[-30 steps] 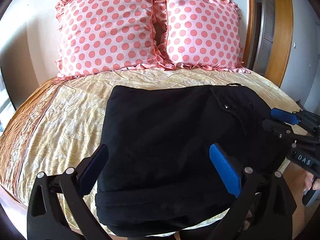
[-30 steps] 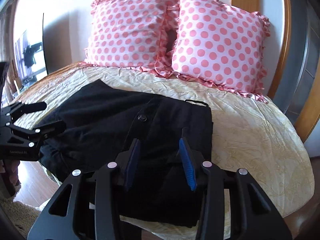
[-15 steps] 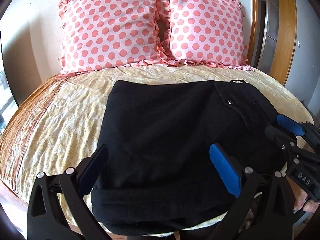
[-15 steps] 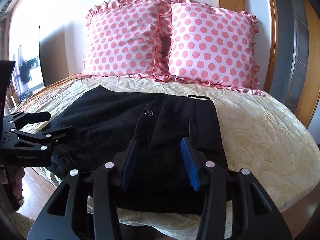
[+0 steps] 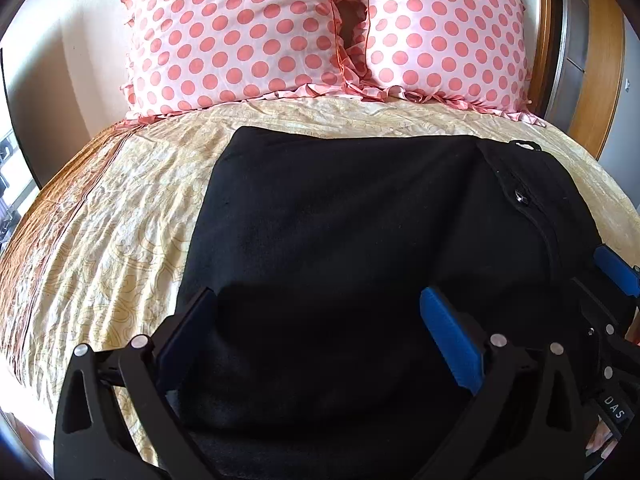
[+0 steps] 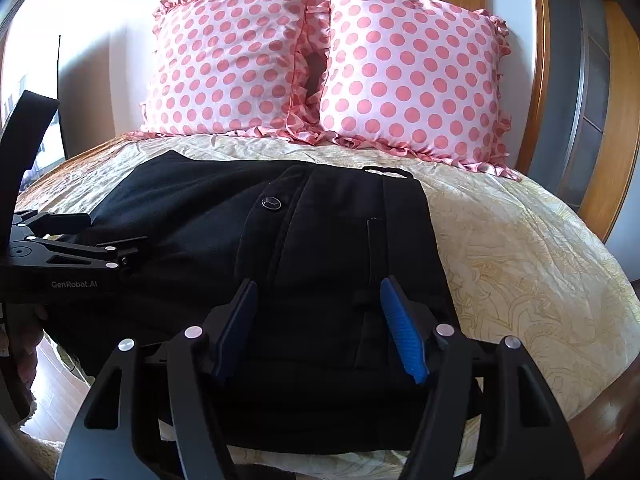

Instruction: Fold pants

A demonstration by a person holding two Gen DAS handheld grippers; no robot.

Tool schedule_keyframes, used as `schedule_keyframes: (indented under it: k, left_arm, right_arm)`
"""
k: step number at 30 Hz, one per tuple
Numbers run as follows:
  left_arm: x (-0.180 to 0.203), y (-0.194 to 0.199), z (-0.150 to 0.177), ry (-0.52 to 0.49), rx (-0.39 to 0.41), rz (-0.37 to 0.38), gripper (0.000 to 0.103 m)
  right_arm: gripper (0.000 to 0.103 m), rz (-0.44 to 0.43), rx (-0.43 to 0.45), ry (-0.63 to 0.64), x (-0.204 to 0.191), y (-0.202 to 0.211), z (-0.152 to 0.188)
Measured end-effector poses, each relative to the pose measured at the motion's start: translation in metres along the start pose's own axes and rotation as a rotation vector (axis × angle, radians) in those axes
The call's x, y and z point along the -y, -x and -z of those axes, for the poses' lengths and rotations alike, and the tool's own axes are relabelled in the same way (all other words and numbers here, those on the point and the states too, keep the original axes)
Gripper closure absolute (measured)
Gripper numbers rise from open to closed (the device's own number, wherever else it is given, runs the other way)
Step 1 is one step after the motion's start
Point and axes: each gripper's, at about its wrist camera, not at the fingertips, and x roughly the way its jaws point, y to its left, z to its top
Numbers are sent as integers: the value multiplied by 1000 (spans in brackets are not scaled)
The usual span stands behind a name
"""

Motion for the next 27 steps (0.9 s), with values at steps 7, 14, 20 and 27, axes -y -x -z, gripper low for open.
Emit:
schedule_keyframes:
  k: [7,14,20,27]
  left_arm:
    - [1,23,14,-10,27,17,2]
    - [7,25,35,-16,80,-5,2]
    - [-5,39,27,-19,95,46,2]
    - [-50,38,-20,20,97,6,2]
  right_arm:
    - [38,-6,74,45,-10,29,9]
    - [34,15,105,44,-14,25,28]
    - [29,-57,108,-1,4,35,6]
    - [14,-200,-103,-186,76,-4,-54]
